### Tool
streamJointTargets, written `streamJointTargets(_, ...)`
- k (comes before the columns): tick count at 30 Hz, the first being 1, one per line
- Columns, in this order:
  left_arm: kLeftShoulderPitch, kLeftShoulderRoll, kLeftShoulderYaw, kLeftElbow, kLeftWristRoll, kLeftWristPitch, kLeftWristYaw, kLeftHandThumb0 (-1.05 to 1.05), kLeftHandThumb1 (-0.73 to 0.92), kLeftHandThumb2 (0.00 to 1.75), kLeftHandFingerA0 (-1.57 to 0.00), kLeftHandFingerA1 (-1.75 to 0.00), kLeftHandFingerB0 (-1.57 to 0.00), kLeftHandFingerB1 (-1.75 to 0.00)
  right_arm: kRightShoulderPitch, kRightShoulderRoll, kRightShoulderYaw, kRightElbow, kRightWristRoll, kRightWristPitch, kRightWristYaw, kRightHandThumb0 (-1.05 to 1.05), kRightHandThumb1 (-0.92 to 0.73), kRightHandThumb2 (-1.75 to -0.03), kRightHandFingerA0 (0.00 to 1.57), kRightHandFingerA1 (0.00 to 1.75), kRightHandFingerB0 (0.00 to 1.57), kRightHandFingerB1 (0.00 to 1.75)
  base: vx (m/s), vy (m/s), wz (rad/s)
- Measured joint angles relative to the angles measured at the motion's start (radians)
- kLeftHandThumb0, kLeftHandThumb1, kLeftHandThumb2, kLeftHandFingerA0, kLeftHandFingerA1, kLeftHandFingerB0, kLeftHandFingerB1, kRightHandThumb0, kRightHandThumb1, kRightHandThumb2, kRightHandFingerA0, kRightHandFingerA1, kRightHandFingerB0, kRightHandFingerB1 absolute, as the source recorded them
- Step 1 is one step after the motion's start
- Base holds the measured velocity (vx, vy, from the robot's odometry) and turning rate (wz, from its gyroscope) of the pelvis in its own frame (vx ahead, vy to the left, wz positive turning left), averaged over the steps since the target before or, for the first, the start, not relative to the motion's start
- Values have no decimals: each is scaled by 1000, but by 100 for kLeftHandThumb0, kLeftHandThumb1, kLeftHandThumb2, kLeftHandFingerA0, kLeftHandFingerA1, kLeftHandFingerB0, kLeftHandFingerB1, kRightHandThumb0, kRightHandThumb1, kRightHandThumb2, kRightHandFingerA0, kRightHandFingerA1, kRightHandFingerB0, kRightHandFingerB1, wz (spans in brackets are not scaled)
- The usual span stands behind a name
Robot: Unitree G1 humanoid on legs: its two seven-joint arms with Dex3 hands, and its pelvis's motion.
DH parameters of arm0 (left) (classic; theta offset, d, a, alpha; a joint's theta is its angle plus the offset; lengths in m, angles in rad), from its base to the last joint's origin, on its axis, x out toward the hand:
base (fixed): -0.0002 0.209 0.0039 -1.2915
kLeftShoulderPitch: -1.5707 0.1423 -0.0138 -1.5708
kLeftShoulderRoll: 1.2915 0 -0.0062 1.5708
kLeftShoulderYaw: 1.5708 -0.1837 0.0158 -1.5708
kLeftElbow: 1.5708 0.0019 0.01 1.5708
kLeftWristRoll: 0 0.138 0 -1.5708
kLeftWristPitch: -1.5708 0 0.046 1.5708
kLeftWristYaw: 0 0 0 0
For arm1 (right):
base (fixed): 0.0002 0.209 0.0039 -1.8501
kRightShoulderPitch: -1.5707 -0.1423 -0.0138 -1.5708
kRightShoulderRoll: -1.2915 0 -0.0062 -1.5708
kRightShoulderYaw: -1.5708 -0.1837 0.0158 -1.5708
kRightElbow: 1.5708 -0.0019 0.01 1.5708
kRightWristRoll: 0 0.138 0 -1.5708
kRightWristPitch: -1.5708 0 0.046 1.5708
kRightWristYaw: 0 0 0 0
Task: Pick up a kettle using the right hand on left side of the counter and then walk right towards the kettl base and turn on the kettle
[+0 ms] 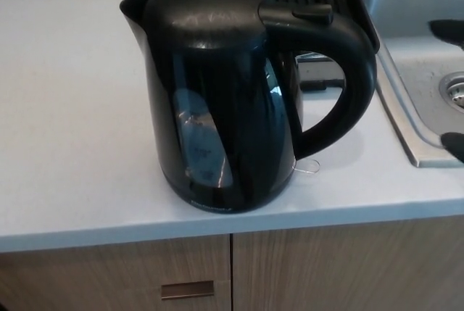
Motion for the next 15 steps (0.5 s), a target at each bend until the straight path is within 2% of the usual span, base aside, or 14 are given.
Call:
streamJointTargets(1,0,1,0,4,0,0,0,35,30,162,-94,-114,-91,-105,-15,-1,22,1,-12,21,2,-89,-57,-97,0,20,13,26,0,0,0)
streamJointTargets(2,1,1,0,6,0,0,0,37,32,162,-96,-115,-92,-106,-25,-3,38,3,-21,33,4,-100,-63,-98,0,9,10,12,0,0,0)
streamJointTargets(3,3,1,0,8,0,0,0,37,33,161,-95,-115,-93,-106,-33,-4,55,6,-31,45,7,-91,-57,-94,0,17,4,17,0,0,0)
streamJointTargets(8,10,1,0,7,0,0,0,33,36,157,-94,-116,-94,-108,-66,4,131,31,-52,85,26,-95,-58,-94,0,17,4,19,0,0,0)
streamJointTargets(10,10,1,0,9,0,0,-1,35,35,160,-95,-117,-96,-109,-84,14,161,48,-67,92,29,-94,-57,-94,0,18,3,19,0,0,0)
streamJointTargets(11,10,1,0,10,0,0,-1,37,32,164,-95,-120,-96,-110,-88,17,168,54,-72,93,30,-86,-53,-93,0,20,8,23,0,0,0)
streamJointTargets(12,11,1,0,11,-1,0,-2,37,31,167,-97,-118,-97,-108,-96,22,176,65,-77,94,30,-99,-60,-94,0,10,12,19,0,0,0)
streamJointTargets(15,18,1,0,3,-2,0,-5,37,31,167,-97,-118,-97,-108,-146,47,189,128,-91,101,29,-99,-60,-94,0,10,12,19,0,0,0)
